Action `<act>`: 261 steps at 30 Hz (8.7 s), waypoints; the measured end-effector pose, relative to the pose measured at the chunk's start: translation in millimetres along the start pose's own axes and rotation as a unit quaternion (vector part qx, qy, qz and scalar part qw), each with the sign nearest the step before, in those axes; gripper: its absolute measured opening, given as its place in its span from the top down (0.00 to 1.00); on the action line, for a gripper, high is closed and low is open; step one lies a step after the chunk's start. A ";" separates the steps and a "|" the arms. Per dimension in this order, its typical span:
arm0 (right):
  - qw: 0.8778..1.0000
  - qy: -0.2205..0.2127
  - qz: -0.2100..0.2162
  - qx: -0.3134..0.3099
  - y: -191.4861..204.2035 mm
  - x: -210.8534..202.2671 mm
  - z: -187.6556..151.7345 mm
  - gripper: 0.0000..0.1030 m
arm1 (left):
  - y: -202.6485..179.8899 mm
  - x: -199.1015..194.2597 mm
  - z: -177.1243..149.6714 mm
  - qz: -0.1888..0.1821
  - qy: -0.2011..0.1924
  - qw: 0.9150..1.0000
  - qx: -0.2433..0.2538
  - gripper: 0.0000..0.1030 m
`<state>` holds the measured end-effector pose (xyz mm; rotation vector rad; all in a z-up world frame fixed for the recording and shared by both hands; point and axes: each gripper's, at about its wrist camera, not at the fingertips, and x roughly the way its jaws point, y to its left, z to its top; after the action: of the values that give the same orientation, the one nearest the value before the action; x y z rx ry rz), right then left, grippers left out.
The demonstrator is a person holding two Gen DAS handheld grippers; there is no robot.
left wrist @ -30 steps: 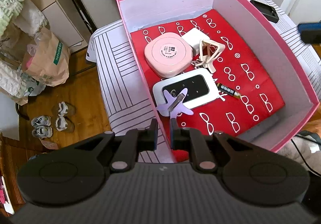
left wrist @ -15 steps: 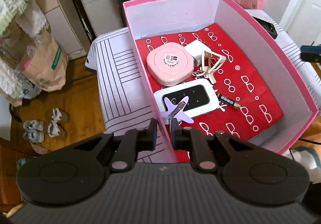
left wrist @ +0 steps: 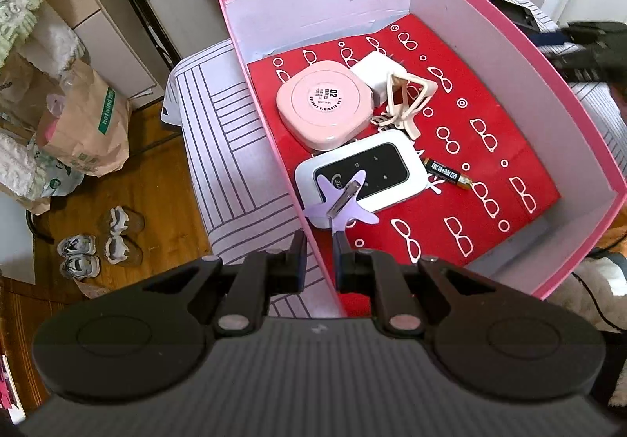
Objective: Organize rigid objects
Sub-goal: 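Grasp the white Wi-Fi hotspot with the right tool, then carry the hotspot into the box and open the right tool, then grasp the black square case with the right tool, then carry the black case into the box and release it by the frame, then grasp the keys with the yellow star keychain using the right tool, then carry the keys into the box and drop them onto the hotspots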
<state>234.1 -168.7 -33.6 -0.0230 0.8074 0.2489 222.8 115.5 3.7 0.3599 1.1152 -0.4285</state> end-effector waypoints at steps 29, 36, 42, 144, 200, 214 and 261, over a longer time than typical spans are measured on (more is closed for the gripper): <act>0.998 -0.011 -0.068 -0.005 21.4 -6.7 3.4 0.38 | 4.8 -0.4 -6.1 -0.012 -0.021 1.000 -0.020 0.88; 0.995 -0.072 -0.062 -0.026 40.4 -67.8 15.7 0.38 | 5.6 -0.3 -5.8 -0.015 -0.022 0.999 -0.023 0.87; 0.995 -0.092 0.017 -0.047 65.0 -99.9 27.9 0.38 | 4.5 -0.4 -5.6 -0.012 -0.020 1.000 -0.020 0.88; 0.998 0.036 -0.049 0.033 -66.7 -39.1 29.9 0.36 | -5.6 4.6 -11.9 0.013 0.015 0.997 -0.069 0.91; 0.999 -0.024 0.031 0.017 -45.3 24.3 1.4 0.69 | 10.1 15.8 -4.7 -0.020 -0.006 0.997 -0.068 0.89; 0.997 -0.044 -0.040 -0.046 -34.8 35.4 -10.3 0.93 | 1.6 16.3 0.7 0.005 0.008 0.998 -0.067 0.89; 0.977 -0.021 0.153 -0.149 131.8 -58.9 37.8 0.94 | -9.8 17.0 -0.1 -0.004 0.001 0.995 -0.102 0.89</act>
<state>191.7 -48.9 44.6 -0.1758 0.7244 0.6591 224.2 104.5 -12.6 0.1756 1.1510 -0.3180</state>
